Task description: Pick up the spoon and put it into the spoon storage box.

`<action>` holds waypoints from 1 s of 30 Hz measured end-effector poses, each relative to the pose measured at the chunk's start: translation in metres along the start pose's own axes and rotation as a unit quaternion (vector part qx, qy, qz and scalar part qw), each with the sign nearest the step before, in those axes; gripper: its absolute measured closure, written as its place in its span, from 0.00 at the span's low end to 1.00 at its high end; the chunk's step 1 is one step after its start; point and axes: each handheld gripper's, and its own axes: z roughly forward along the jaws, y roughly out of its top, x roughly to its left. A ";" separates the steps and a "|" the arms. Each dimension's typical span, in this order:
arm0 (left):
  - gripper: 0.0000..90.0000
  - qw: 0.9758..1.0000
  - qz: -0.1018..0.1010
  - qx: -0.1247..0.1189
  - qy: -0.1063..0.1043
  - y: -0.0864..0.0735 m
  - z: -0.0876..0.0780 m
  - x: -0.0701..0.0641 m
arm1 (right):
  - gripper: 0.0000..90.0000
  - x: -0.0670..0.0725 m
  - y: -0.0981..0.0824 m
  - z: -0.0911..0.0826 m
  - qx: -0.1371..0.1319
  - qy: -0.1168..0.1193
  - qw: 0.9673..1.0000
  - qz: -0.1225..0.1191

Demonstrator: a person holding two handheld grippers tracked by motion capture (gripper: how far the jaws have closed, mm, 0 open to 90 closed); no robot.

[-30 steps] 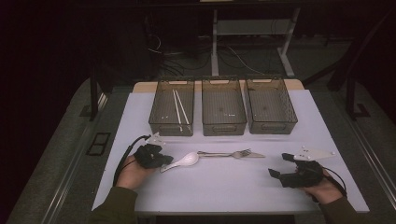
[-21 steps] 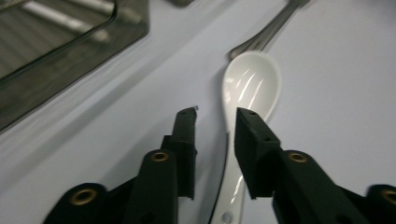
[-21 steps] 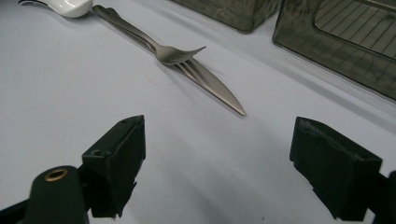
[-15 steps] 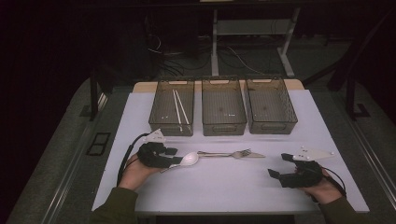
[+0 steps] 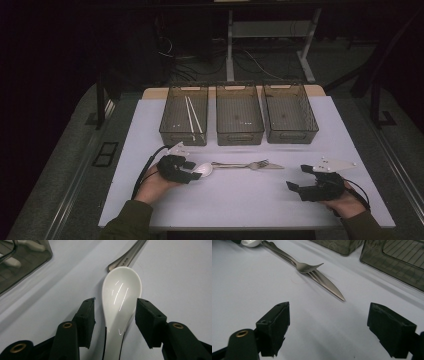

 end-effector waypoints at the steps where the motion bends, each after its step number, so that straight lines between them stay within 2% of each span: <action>1: 0.55 1.000 -0.003 -0.001 -0.001 0.000 0.001 -0.001 | 0.20 0.000 0.000 0.000 0.000 0.000 1.000 0.000; 4: 0.56 1.000 0.003 0.008 0.000 0.000 0.003 -0.001 | 0.20 0.000 0.000 0.000 0.000 0.000 1.000 0.000; 11: 0.62 1.000 0.012 0.010 -0.001 0.000 0.005 -0.005 | 0.20 -0.001 0.000 0.000 0.000 0.000 1.000 0.001; 13: 0.62 1.000 0.008 0.011 0.003 0.000 0.005 -0.007 | 0.20 -0.001 0.000 0.000 0.000 0.000 1.000 0.001; 14: 0.63 1.000 0.020 0.013 0.005 0.001 0.005 -0.007 | 0.20 -0.001 0.000 0.000 0.000 0.000 1.000 0.001; 16: 0.64 1.000 0.022 0.017 0.007 0.001 0.005 -0.008 | 0.20 -0.001 0.000 0.000 0.000 0.000 1.000 0.001; 19: 0.65 1.000 0.016 0.018 0.008 0.001 0.005 -0.010 | 0.20 -0.001 0.000 0.000 0.001 0.000 1.000 0.001; 21: 0.66 0.999 0.025 0.018 0.010 0.002 0.005 -0.010 | 0.20 -0.001 0.000 0.000 0.001 0.000 1.000 0.002; 30: 0.72 0.999 0.026 0.023 0.013 0.002 0.005 -0.013 | 0.20 -0.001 0.000 0.000 -0.001 0.000 1.000 0.004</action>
